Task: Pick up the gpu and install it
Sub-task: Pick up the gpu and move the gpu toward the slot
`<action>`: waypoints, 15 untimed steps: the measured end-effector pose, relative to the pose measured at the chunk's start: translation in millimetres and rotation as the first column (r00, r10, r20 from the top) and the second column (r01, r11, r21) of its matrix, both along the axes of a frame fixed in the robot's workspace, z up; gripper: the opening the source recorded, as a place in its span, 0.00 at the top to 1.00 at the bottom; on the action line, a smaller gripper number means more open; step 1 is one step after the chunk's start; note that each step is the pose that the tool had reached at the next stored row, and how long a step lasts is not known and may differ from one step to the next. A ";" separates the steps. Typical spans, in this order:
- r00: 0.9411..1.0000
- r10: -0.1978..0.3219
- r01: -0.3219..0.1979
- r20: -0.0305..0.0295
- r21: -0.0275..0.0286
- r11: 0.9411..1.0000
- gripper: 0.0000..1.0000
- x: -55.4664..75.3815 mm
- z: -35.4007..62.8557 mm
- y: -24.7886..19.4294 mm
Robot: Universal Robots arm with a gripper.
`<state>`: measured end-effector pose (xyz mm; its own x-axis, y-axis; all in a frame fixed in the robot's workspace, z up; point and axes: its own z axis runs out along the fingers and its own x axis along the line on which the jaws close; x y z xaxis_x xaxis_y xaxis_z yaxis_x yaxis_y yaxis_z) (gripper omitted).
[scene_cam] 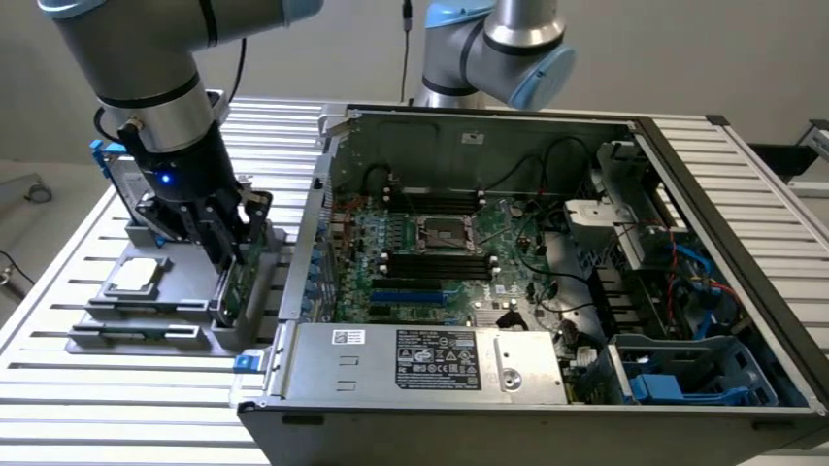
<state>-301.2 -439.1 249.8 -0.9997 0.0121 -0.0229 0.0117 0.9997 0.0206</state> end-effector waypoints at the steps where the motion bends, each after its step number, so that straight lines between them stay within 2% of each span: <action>1: 1.000 0.000 0.000 0.001 0.001 1.000 0.62 0.0 -1.3 0.0; 15: 1.000 -0.004 0.004 0.001 0.007 1.000 0.62 0.0 -6.5 -0.1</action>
<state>-301.2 -439.2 243.3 -0.9996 0.0160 -0.0241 0.0153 0.9995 0.0278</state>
